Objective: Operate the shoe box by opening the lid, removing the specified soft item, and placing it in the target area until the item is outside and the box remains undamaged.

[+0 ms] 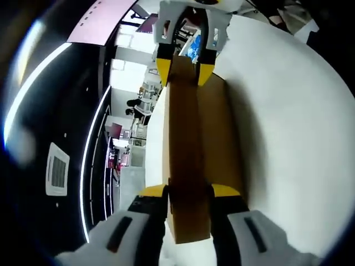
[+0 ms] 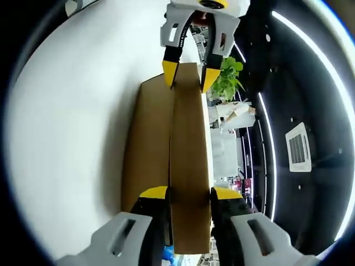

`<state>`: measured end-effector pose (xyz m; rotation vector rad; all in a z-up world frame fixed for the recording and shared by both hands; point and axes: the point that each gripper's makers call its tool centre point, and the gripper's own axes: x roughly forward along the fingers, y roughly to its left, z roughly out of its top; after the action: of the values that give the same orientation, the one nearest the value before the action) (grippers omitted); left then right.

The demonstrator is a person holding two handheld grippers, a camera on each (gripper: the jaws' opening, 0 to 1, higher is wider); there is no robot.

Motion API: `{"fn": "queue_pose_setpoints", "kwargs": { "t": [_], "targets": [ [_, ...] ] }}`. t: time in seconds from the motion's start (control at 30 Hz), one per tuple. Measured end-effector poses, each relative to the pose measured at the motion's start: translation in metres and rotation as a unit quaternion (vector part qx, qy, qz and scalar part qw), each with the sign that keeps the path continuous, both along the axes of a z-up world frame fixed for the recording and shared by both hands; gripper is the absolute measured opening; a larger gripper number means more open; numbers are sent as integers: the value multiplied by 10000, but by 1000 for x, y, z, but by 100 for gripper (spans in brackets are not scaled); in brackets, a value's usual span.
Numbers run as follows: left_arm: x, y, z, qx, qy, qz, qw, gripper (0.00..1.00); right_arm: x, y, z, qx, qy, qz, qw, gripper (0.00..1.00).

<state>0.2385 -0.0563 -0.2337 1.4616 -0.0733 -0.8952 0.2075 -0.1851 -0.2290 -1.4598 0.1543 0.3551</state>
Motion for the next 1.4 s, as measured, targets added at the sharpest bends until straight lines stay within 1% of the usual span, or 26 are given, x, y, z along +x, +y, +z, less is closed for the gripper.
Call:
{"fn": "queue_pose_setpoints", "kwargs": {
  "t": [0.17,0.33,0.37,0.4,0.47,0.73,0.9,0.97,1.03,1.17,1.4],
  "targets": [
    [0,0,0,-45,-5,-2,10000,30,0,0,0,11,51,12,10000,29],
    [0,1,2,-25,-31,-3,10000,29,-1,0,1,83,190,3,9998,29],
    [0,1,1,-23,-20,0,10000,29,-3,4,-4,291,377,44,9989,29],
    [0,1,0,-9,-17,-3,10000,29,-4,5,-4,489,406,27,9980,30],
    [1,1,-1,5,-30,-5,10000,29,-2,3,-3,249,331,36,9991,28],
    [-1,0,-7,-1,10,-27,10000,29,1,2,-14,64,320,50,9995,29],
    [-2,-1,-13,22,-16,-16,10000,29,2,0,-20,-23,225,65,9997,28],
    [-2,-1,-17,5,-75,7,10000,29,2,0,-23,-61,180,78,9998,28],
    [-2,-1,-21,57,-230,10,9997,29,1,0,-25,-56,189,79,9998,29],
    [-1,-2,-22,20,-265,38,9996,29,3,-1,-28,-81,160,72,9998,29],
    [-1,-3,-29,-12,-407,93,9991,29,3,-2,-34,-113,127,71,9998,29]
  ]
}}
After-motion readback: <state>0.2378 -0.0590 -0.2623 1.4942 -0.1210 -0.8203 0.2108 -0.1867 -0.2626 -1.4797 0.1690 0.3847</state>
